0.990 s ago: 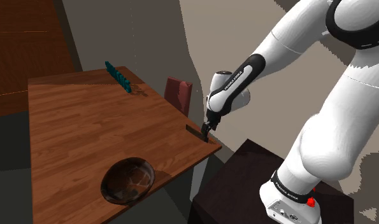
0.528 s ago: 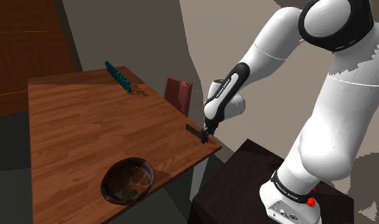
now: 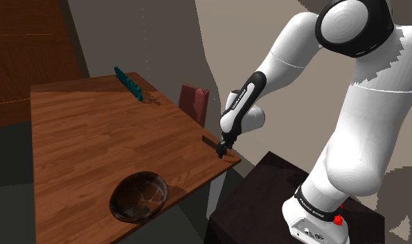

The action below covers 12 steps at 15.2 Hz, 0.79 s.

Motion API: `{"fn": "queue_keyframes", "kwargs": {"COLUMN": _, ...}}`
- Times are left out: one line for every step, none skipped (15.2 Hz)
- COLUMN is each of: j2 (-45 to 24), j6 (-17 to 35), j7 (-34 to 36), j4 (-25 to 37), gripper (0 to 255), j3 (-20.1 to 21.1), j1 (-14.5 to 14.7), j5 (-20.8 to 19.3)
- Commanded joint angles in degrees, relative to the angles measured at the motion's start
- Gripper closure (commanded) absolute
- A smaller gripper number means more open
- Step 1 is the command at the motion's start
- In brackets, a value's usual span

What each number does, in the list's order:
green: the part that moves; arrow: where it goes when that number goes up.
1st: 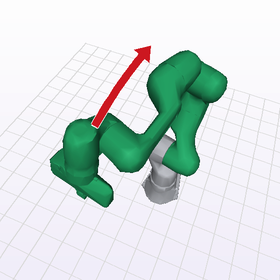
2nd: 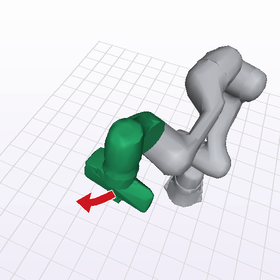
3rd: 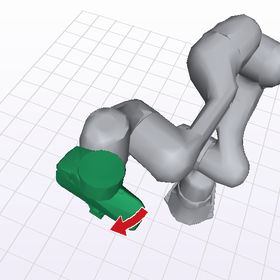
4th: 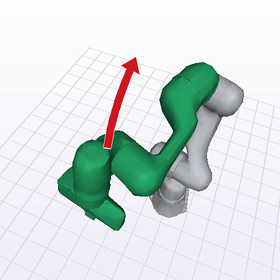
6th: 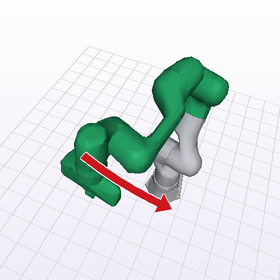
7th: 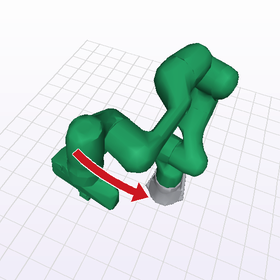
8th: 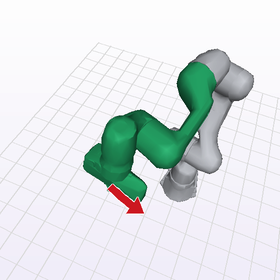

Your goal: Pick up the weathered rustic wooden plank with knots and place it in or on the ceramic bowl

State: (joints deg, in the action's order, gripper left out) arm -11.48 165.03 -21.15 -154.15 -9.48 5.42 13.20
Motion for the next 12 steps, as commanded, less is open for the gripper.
{"fn": "queue_keyframes", "kwargs": {"j2": 0.0, "j6": 0.0, "j7": 0.0, "j4": 0.0, "gripper": 0, "j3": 0.0, "j1": 0.0, "j5": 0.0}}
{"fn": "queue_keyframes", "kwargs": {"j2": 0.0, "j6": 0.0, "j7": 0.0, "j4": 0.0, "gripper": 255, "j3": 0.0, "j1": 0.0, "j5": 0.0}}
{"fn": "queue_keyframes", "kwargs": {"j2": 0.0, "j6": 0.0, "j7": 0.0, "j4": 0.0, "gripper": 255, "j3": 0.0, "j1": 0.0, "j5": 0.0}}
{"fn": "queue_keyframes", "kwargs": {"j2": 0.0, "j6": 0.0, "j7": 0.0, "j4": 0.0, "gripper": 255, "j3": 0.0, "j1": 0.0, "j5": 0.0}}
{"fn": "queue_keyframes", "kwargs": {"j2": 0.0, "j6": 0.0, "j7": 0.0, "j4": 0.0, "gripper": 255, "j3": 0.0, "j1": 0.0, "j5": 0.0}}
{"fn": "queue_keyframes", "kwargs": {"j2": 0.0, "j6": 0.0, "j7": 0.0, "j4": 0.0, "gripper": 255, "j3": 0.0, "j1": 0.0, "j5": 0.0}}
{"fn": "queue_keyframes", "kwargs": {"j2": 0.0, "j6": 0.01, "j7": 0.0, "j4": 0.0, "gripper": 255, "j3": 0.0, "j1": 0.0, "j5": 0.0}}
{"fn": "queue_keyframes", "kwargs": {"j2": 0.0, "j6": -0.01, "j7": 0.02, "j4": 0.01, "gripper": 255, "j3": 0.0, "j1": 0.01, "j5": -0.01}}
{"fn": "queue_keyframes", "kwargs": {"j2": 0.06, "j6": -0.06, "j7": 0.03, "j4": -0.01, "gripper": 255, "j3": -0.04, "j1": 0.02, "j5": -0.06}}
{"fn": "queue_keyframes", "kwargs": {"j2": 0.11, "j6": -0.11, "j7": 0.08, "j4": 0.0, "gripper": 255, "j3": -0.07, "j1": 0.04, "j5": -0.11}}
{"fn": "queue_keyframes", "kwargs": {"j2": -0.01, "j6": 0.01, "j7": -0.01, "j4": 0.0, "gripper": 255, "j3": 0.01, "j1": 0.0, "j5": 0.01}}
{"fn": "queue_keyframes", "kwargs": {"j2": 1.04, "j6": -0.81, "j7": 0.7, "j4": -0.21, "gripper": 255, "j3": -0.61, "j1": 0.41, "j5": -0.91}}
